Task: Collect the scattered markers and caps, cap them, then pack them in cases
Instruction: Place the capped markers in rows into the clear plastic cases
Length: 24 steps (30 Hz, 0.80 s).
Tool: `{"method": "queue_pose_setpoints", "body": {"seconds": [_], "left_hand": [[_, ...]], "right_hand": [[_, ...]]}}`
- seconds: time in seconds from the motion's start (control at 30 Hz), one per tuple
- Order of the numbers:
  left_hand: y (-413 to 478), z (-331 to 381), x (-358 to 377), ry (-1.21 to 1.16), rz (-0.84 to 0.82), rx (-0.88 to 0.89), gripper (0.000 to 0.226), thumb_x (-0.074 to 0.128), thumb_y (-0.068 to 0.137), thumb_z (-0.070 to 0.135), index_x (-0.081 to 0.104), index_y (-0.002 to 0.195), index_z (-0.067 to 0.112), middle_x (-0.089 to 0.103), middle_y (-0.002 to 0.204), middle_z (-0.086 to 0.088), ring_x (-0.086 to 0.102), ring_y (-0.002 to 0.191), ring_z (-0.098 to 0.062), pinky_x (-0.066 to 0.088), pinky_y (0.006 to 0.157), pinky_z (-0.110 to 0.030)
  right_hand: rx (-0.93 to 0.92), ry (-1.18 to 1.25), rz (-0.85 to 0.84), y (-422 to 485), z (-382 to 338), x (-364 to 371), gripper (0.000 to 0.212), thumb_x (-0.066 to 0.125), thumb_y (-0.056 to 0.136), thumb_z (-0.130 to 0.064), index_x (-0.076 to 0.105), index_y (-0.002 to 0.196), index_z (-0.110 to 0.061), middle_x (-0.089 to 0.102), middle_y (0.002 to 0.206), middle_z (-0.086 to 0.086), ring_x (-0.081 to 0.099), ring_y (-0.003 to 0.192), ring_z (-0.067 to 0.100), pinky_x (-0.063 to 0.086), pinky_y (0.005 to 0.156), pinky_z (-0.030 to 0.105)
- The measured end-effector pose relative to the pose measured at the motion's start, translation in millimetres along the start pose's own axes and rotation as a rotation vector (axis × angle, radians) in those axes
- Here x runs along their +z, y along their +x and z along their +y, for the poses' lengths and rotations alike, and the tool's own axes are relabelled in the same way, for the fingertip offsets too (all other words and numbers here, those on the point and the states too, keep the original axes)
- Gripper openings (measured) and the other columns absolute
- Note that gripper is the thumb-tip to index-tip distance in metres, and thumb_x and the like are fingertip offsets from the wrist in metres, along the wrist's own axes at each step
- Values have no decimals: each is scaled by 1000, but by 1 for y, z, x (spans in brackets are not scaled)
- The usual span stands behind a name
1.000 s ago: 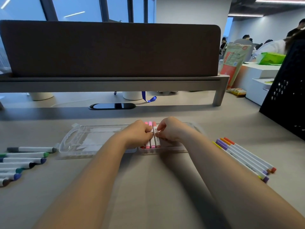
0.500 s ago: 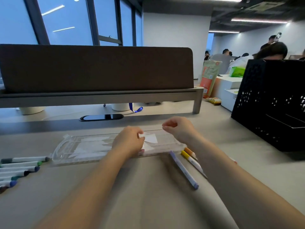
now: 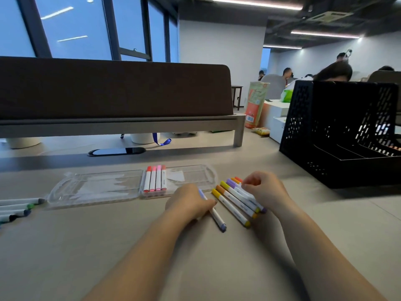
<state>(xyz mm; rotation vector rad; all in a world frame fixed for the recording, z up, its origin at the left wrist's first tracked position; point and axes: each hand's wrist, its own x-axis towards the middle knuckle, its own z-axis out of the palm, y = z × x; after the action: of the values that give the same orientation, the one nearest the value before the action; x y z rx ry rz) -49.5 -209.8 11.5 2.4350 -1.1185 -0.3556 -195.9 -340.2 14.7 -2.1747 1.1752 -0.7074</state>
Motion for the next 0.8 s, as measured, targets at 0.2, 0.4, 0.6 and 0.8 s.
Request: {"method": "queue_pose_setpoints", "body": {"seconds": [0.2,0.4,0.6,0.8], "left_hand": [[2,4,4,34,52,15,27,59,77,37,64,76,11,48,61,-1,52,67,-20,33,52,-26],[1,1,8,-14,82,51,36,60,75,39,47,51,16,45,53,0,46,55,-15,28,47,-26],[1,-3,8,-93,101,76,40,58,78,39,48,47,16,44,48,0,44,51,-15,33,52,-27],[1,-4,7,-304,65,46,38,57,82,33,57,51,13,65,54,-6,57,46,-17,50,54,-28]], "right_hand": [[12,-229,-28,5,11,5,5,65,86,-33,63,88,-29,63,93,-4,56,86,16,47,69,29],[-6,-361,-19,3,7,8,19,65,85,-38,60,101,-28,59,103,-5,55,92,17,49,75,31],[-3,-423,-26,1,3,11,28,62,86,-42,58,107,-24,57,108,0,54,97,21,47,76,32],[0,-543,-82,4,-2,13,24,57,88,-42,61,85,-19,59,87,2,55,81,23,35,53,27]]}}
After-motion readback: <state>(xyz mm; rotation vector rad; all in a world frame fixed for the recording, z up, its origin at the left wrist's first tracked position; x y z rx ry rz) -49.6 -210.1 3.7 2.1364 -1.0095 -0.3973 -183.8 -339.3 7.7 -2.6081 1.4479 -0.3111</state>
